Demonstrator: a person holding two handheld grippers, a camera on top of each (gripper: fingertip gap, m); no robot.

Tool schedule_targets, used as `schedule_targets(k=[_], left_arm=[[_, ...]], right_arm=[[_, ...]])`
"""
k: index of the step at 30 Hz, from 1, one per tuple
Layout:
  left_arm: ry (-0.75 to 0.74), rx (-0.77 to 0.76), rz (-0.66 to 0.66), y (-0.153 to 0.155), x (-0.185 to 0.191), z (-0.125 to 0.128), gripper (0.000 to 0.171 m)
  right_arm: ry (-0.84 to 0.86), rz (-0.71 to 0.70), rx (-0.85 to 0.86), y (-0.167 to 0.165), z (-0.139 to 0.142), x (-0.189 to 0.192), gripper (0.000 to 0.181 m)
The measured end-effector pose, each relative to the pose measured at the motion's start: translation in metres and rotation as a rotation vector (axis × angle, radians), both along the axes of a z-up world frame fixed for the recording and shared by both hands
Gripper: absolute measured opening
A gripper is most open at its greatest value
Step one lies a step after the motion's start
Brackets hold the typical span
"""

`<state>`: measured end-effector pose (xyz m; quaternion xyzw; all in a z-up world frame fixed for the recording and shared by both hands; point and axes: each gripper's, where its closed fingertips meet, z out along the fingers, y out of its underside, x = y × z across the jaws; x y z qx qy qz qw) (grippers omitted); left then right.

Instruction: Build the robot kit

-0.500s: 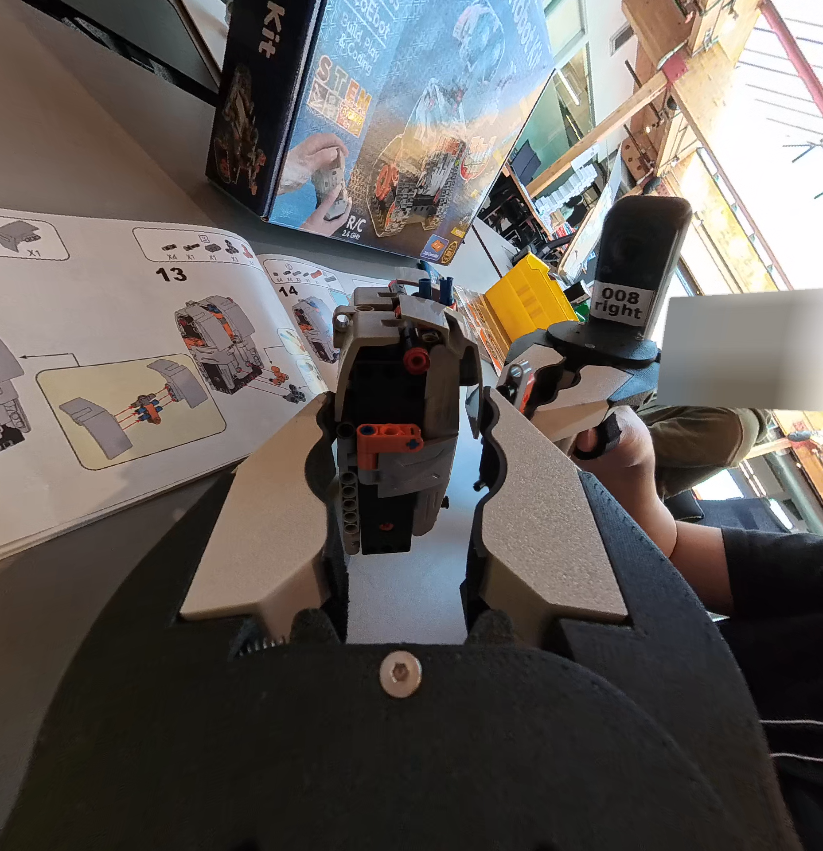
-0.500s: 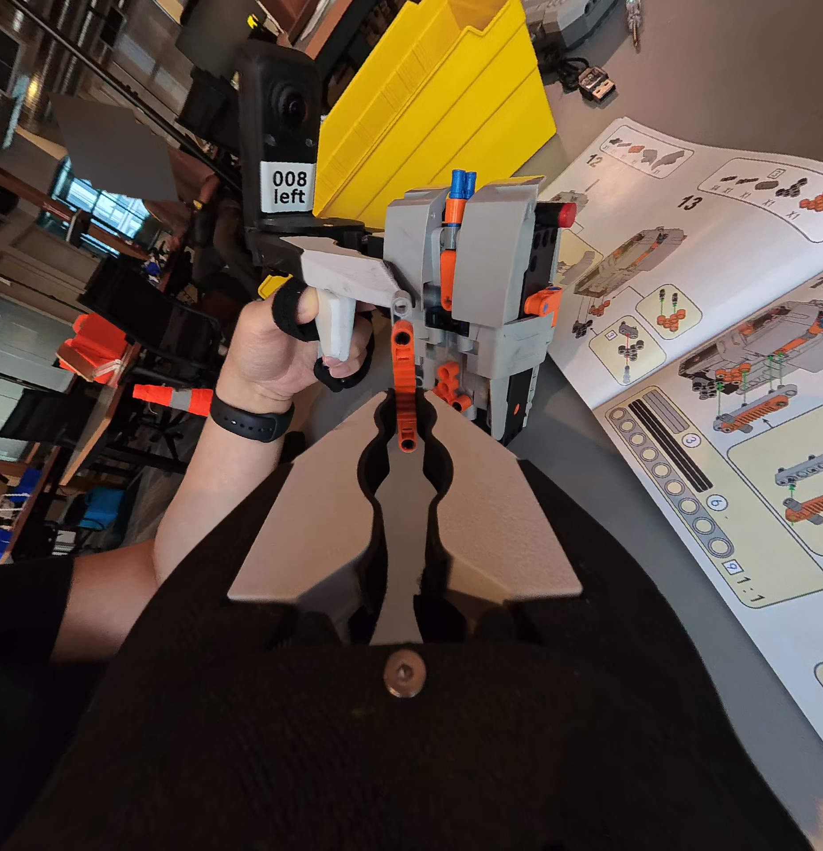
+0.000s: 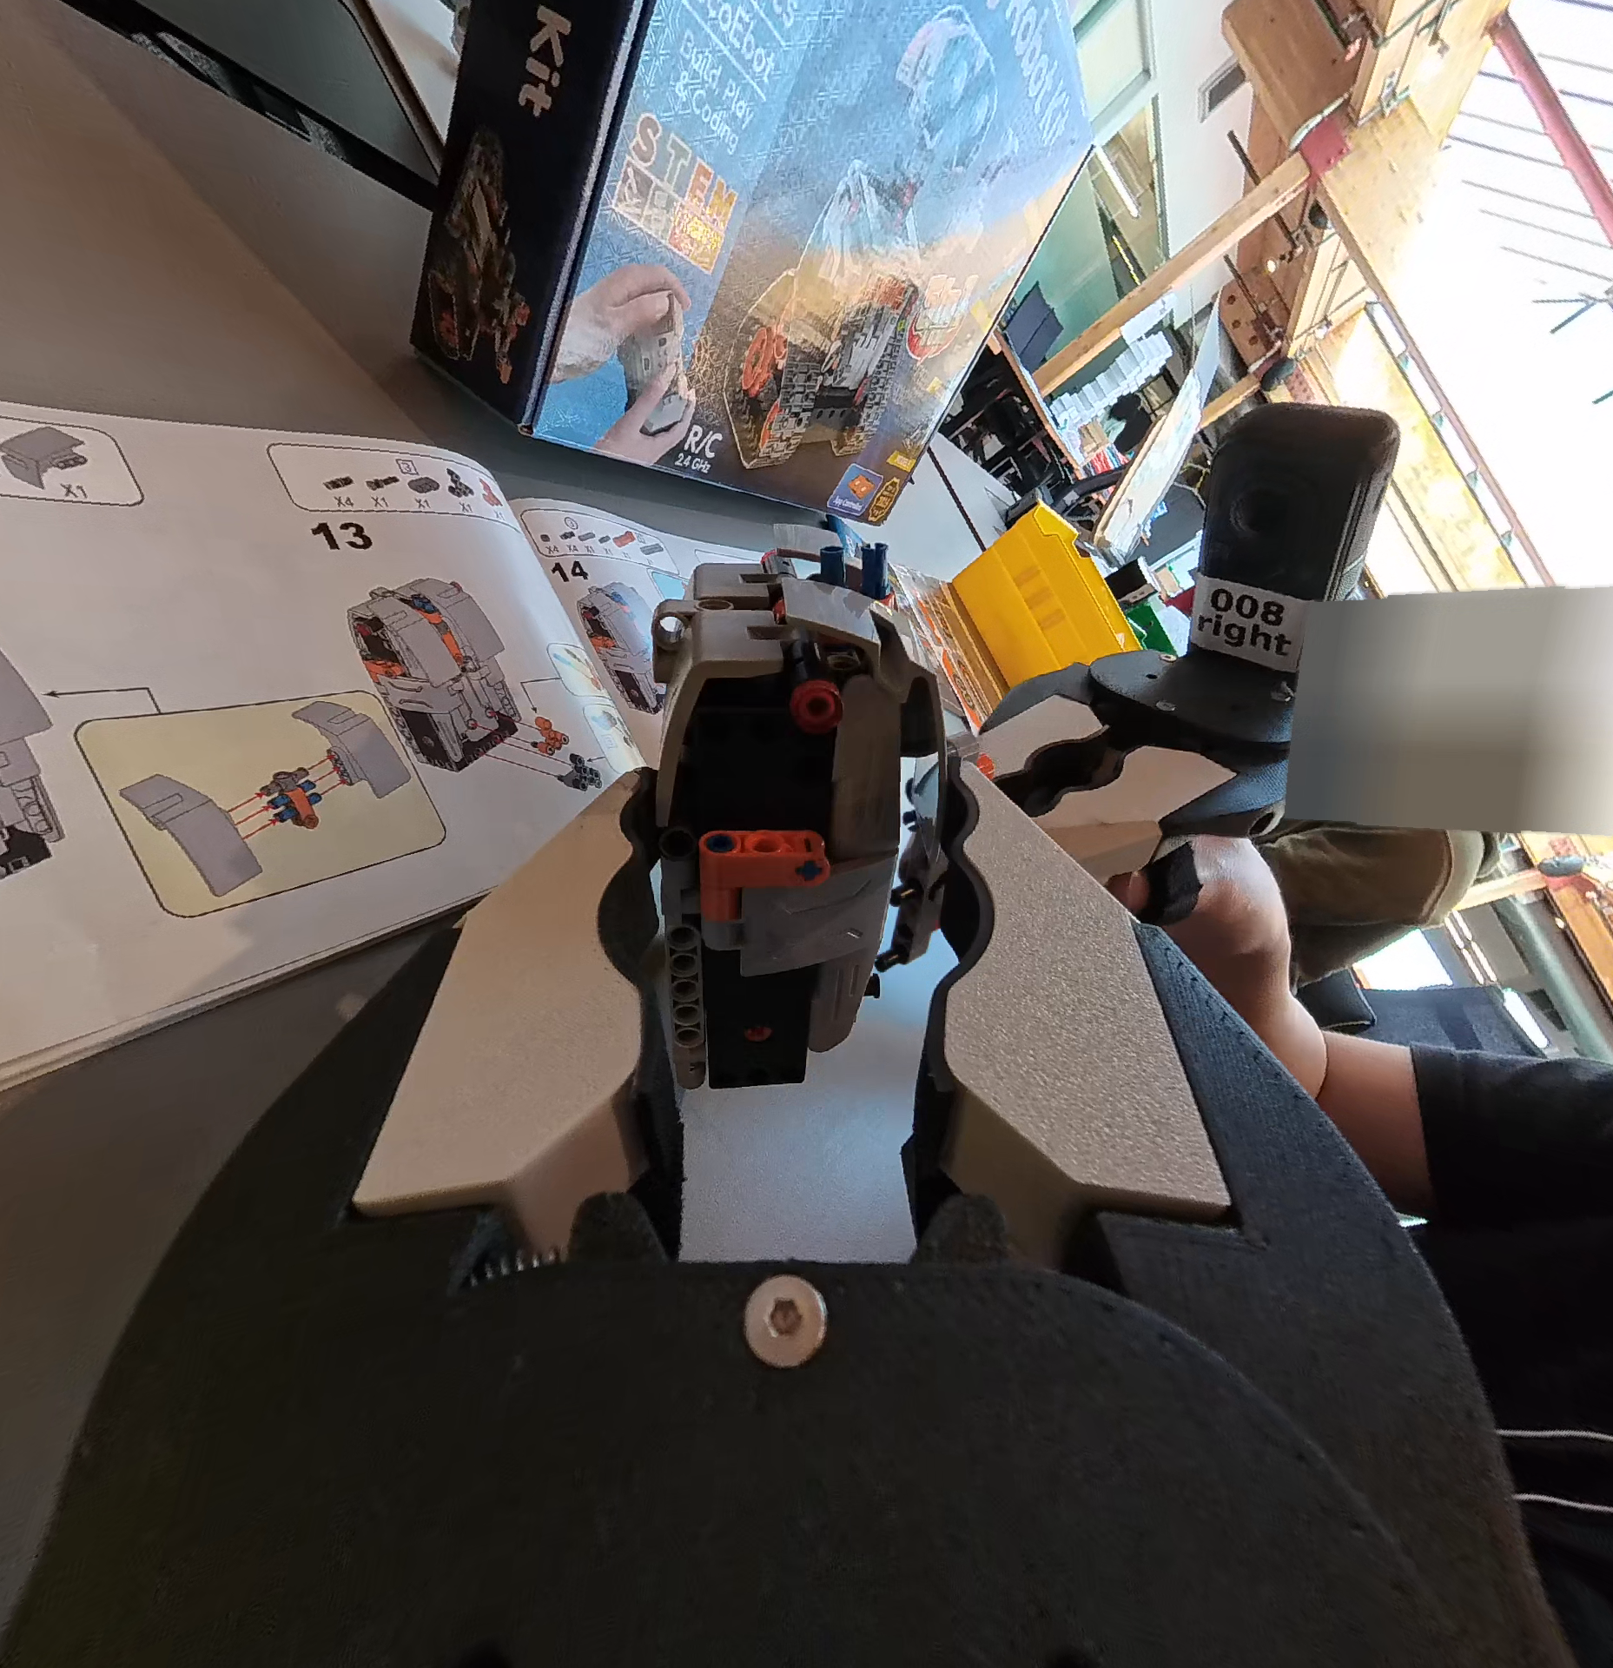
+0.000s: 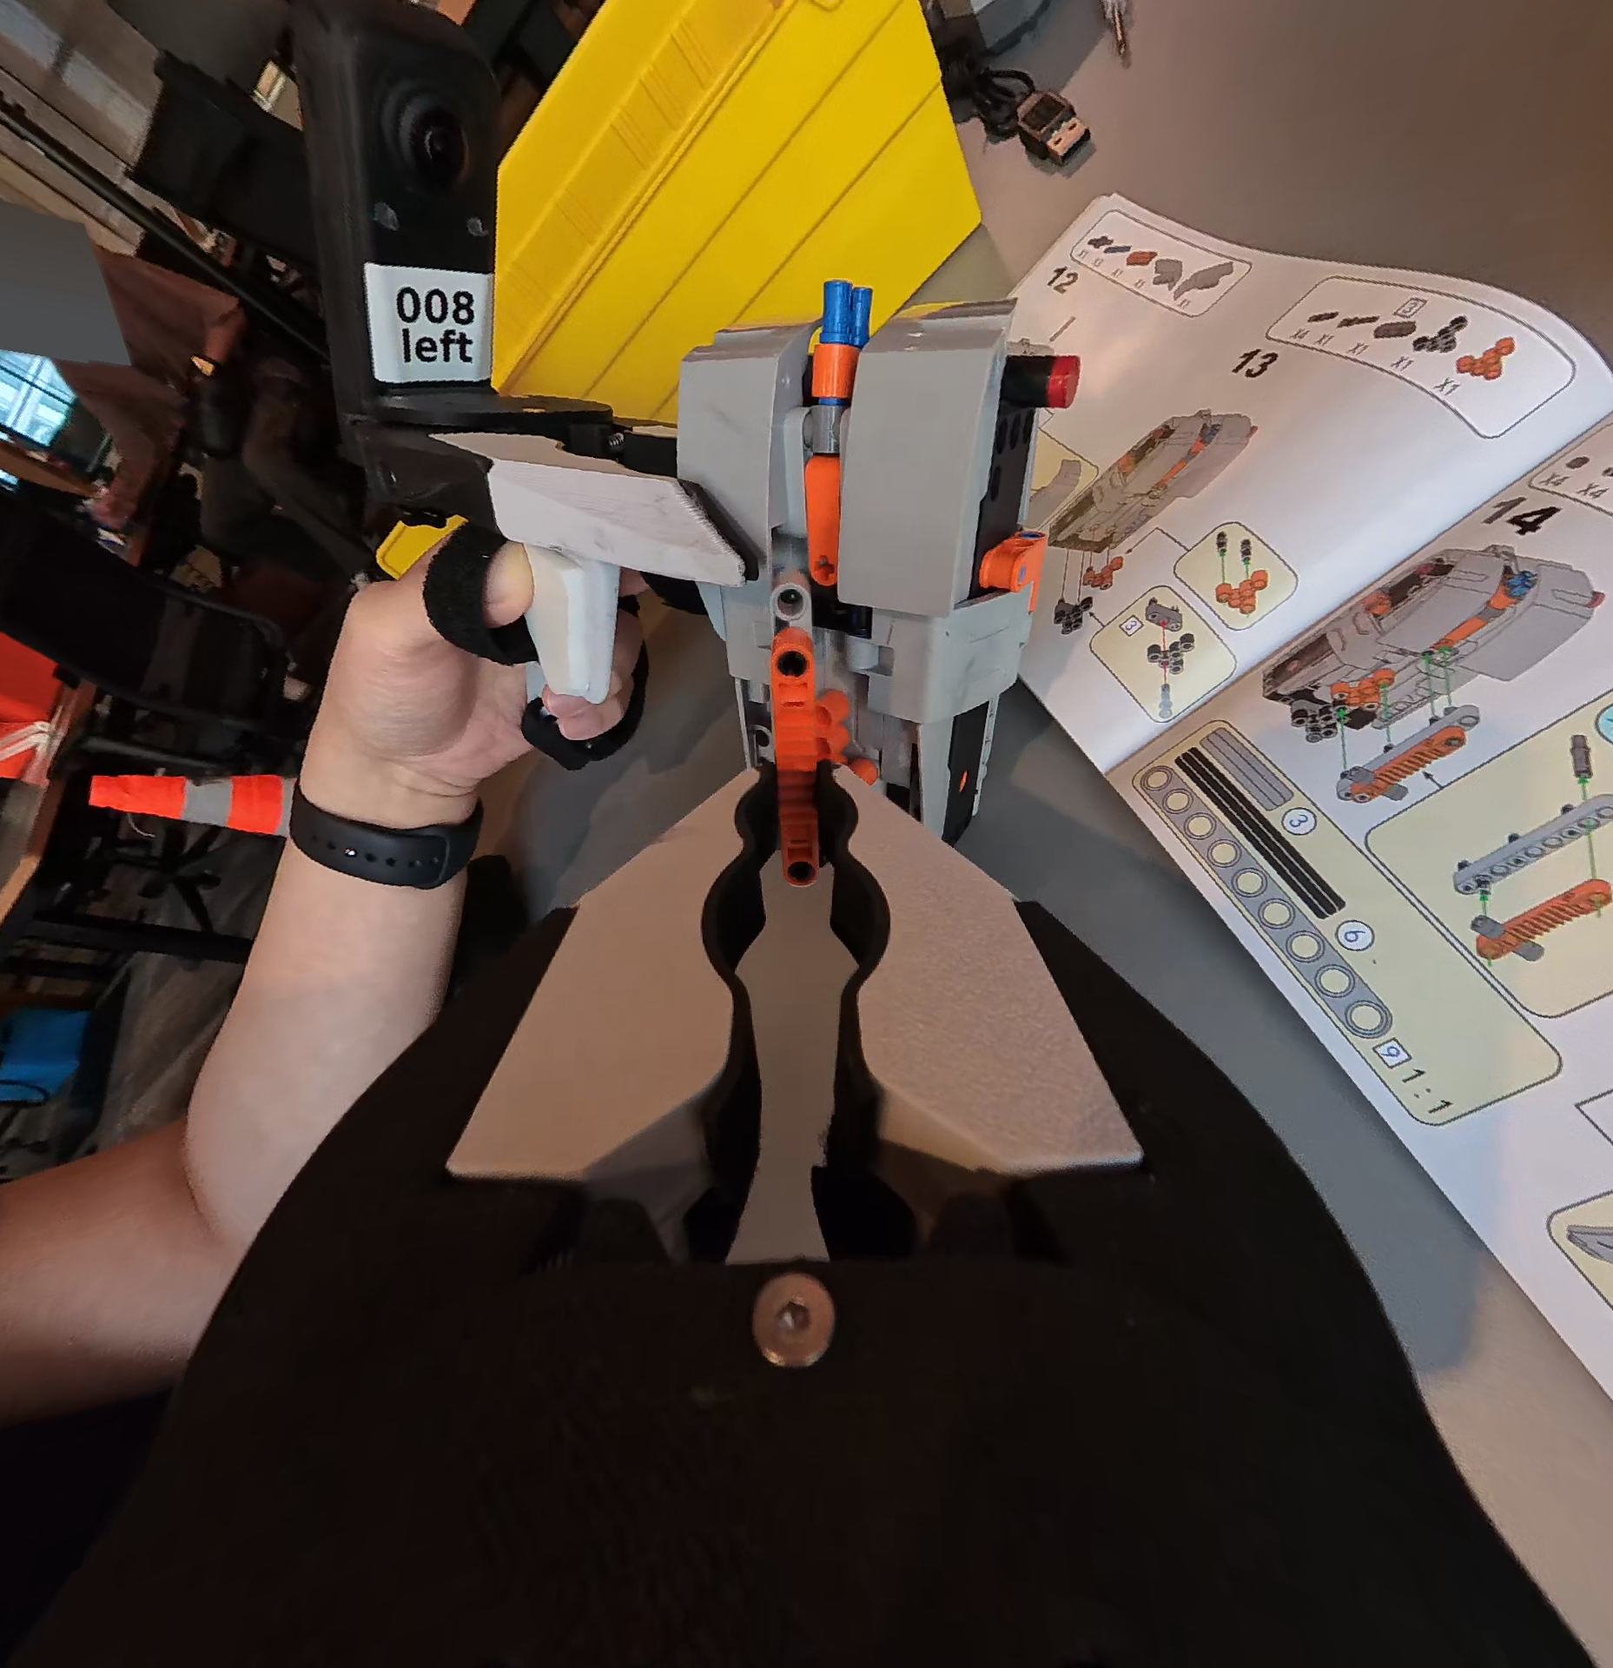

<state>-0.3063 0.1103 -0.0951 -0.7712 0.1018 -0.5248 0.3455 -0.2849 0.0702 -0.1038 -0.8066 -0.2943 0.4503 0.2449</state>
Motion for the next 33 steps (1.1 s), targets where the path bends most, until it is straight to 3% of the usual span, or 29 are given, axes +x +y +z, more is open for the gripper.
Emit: schedule_targets(k=[12,18,25,33], left_arm=[[-0.005,-0.002,0.000,0.000,0.000,0.000,0.061],[-0.012,-0.007,-0.001,0.000,-0.001,0.000,0.061],[-0.012,-0.003,-0.004,0.000,-0.001,0.000,0.061],[-0.005,0.002,-0.006,0.000,0.000,0.000,0.061]], right_arm=[[-0.041,0.003,0.036,-0.001,-0.005,-0.002,0.007],[0.095,0.102,-0.018,-0.008,0.008,-0.003,0.007],[0.400,0.289,-0.064,-0.024,0.056,0.006,0.007],[0.840,0.630,-0.073,-0.073,0.129,0.037,0.006]])
